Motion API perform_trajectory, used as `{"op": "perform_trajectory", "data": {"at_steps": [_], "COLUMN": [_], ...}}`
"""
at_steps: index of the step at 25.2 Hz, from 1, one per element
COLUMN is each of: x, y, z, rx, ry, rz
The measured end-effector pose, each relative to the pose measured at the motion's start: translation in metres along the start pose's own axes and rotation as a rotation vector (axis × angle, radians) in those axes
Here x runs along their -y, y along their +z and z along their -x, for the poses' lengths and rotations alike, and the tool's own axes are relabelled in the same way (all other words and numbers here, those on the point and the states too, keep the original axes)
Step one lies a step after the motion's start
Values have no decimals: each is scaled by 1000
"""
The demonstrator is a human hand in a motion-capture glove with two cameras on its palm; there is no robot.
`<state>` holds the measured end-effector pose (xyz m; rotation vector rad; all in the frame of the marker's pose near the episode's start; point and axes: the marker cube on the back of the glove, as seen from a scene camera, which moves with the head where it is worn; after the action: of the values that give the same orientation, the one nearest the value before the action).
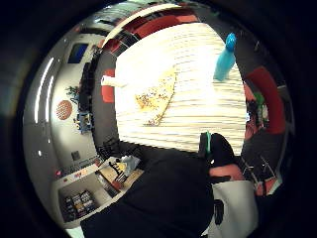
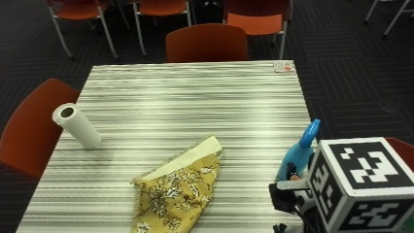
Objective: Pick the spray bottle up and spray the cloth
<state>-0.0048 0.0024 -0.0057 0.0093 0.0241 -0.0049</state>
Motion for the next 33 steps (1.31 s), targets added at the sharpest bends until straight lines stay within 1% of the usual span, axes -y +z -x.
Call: {"op": "perform_trajectory", "data": {"at_steps": [11,15,19,21,26,30,33], "x": [0,3,10,12,17,22,25], "y": [2,1,3,10,31,43,50], "z": [15,15,15,13,19,18,19], "rx": [-18,41,293,432,669,986,1263], "ry": [-48,-70,-123,-120,-77,-8,82], "rz": [6,-32,-136,-174,-190,-303,-364]}}
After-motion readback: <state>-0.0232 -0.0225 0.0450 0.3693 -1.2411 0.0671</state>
